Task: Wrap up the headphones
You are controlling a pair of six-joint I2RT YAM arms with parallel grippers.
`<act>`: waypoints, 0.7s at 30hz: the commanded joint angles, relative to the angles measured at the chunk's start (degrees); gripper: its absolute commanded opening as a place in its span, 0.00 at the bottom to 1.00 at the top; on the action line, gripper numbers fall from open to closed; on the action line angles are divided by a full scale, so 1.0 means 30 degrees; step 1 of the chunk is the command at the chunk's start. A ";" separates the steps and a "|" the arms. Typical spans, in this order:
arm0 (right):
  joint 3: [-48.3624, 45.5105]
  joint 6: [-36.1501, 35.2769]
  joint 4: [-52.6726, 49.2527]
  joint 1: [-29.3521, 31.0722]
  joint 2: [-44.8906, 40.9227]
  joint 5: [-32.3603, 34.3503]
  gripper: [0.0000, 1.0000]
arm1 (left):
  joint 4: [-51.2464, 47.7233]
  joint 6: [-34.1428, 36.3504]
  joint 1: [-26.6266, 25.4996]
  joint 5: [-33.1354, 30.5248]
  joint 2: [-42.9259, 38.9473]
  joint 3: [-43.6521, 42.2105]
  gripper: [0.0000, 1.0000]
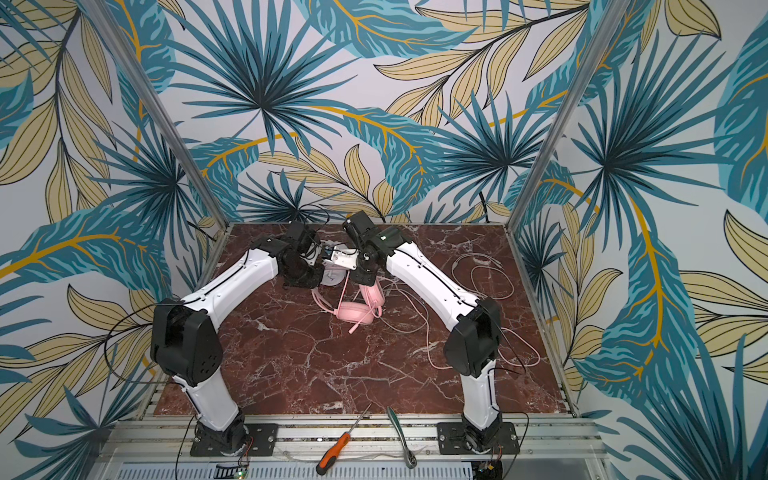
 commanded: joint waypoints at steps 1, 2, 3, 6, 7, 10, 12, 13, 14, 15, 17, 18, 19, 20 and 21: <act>0.0632 0.1455 0.0588 -0.0764 -0.0014 0.0167 0.10 | -0.0782 0.1231 -0.0087 0.0202 -0.1117 -0.0647 0.00; 0.0625 0.1693 0.0586 -0.0869 0.0038 0.0167 0.12 | -0.0783 0.1308 -0.0101 0.0288 -0.1183 -0.0709 0.00; 0.0625 0.2034 0.0683 -0.0968 0.0071 0.0181 0.14 | -0.0782 0.1405 -0.0094 0.0369 -0.1215 -0.0765 0.00; 0.0546 0.3027 0.0823 -0.1151 0.0223 -0.0057 0.17 | -0.0780 0.1501 -0.0101 0.0490 -0.1317 -0.0863 0.00; 0.0447 0.3298 0.0909 -0.1193 0.0259 -0.0053 0.18 | -0.0783 0.1525 -0.0086 0.0391 -0.1350 -0.0860 0.00; -0.0056 0.4094 0.1329 -0.1398 0.0248 -0.0213 0.18 | -0.0782 0.1532 -0.0059 0.0184 -0.1606 -0.0802 0.00; -0.0559 0.4634 0.1688 -0.1568 0.0235 -0.0467 0.18 | -0.0782 0.1589 0.0001 0.0462 -0.1740 -0.0798 0.00; -0.0820 0.4860 0.1877 -0.1687 0.0217 -0.0624 0.18 | -0.0789 0.1591 0.0045 0.0537 -0.1796 -0.0798 0.00; -0.1140 0.5121 0.2074 -0.1762 0.0170 -0.0830 0.18 | -0.0796 0.1619 0.0058 0.0665 -0.1829 -0.0809 0.00; -0.1506 0.5359 0.2302 -0.1849 0.0123 -0.1034 0.18 | -0.0782 0.1591 0.0125 0.0741 -0.1859 -0.0855 0.00; -0.2270 0.5738 0.2832 -0.2016 -0.0057 -0.1452 0.18 | -0.0781 0.1539 0.0225 0.1007 -0.1859 -0.0886 0.00; -0.2627 0.6006 0.3141 -0.2101 -0.0144 -0.1602 0.18 | -0.0782 0.1532 0.0257 0.1133 -0.1858 -0.0916 0.00; -0.3050 0.6305 0.3505 -0.2177 -0.0227 -0.1699 0.18 | -0.0782 0.1532 0.0290 0.1242 -0.1859 -0.0916 0.00; -0.3418 0.6634 0.3826 -0.2304 -0.0319 -0.1767 0.18 | -0.0783 0.1558 0.0284 0.1283 -0.1850 -0.0914 0.00; -0.3686 0.6936 0.4043 -0.2437 -0.0383 -0.1803 0.18 | -0.0782 0.1561 0.0312 0.1301 -0.1859 -0.0916 0.00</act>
